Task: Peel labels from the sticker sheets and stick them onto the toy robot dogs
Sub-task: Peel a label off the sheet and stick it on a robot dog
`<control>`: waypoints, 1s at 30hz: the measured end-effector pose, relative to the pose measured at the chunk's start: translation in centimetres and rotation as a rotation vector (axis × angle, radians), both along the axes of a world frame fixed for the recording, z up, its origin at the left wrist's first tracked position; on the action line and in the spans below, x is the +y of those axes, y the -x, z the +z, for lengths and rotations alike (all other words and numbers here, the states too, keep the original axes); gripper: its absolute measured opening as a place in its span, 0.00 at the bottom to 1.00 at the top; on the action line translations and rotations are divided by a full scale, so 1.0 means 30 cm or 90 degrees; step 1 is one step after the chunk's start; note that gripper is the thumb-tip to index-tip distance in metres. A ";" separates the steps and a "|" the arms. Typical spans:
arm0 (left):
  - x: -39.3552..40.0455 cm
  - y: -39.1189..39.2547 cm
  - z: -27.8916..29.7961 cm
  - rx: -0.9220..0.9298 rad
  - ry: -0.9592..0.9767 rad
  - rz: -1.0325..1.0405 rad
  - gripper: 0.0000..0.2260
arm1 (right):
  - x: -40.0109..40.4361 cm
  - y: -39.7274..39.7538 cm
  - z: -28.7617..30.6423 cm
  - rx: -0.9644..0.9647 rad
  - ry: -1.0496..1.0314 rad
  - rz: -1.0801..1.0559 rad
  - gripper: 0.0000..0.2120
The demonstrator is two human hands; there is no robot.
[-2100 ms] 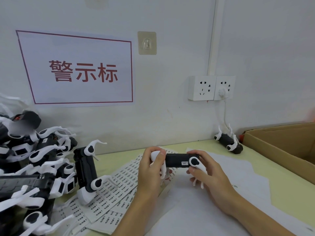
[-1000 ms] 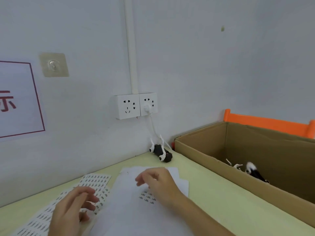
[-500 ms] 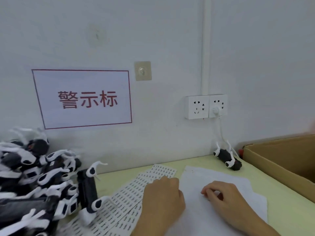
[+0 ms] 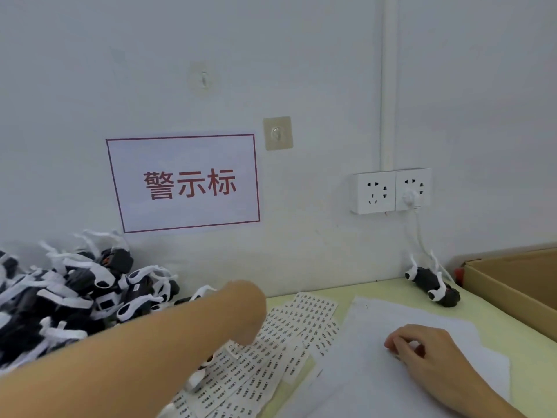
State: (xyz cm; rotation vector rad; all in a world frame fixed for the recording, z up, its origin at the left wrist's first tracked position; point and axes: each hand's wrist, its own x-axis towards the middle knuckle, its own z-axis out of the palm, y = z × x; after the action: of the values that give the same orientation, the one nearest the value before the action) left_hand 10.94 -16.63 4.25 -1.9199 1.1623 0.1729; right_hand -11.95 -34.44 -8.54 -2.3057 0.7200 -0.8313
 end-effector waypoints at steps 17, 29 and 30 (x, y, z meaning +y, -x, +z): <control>0.051 -0.068 0.231 0.189 0.290 0.002 0.14 | -0.003 -0.002 0.000 -0.014 -0.050 0.006 0.18; -0.172 0.144 -0.121 1.066 1.195 0.748 0.11 | 0.010 -0.003 0.011 -0.008 -0.060 0.005 0.18; -0.181 0.167 -0.165 1.103 1.236 0.813 0.10 | 0.011 -0.003 0.014 -0.006 -0.059 0.005 0.18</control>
State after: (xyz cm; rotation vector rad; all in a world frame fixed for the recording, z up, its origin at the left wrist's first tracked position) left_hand 5.93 -22.06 -0.71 -4.1268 0.1626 2.6157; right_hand -11.87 -34.11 -8.13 -2.2188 0.7287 -0.7880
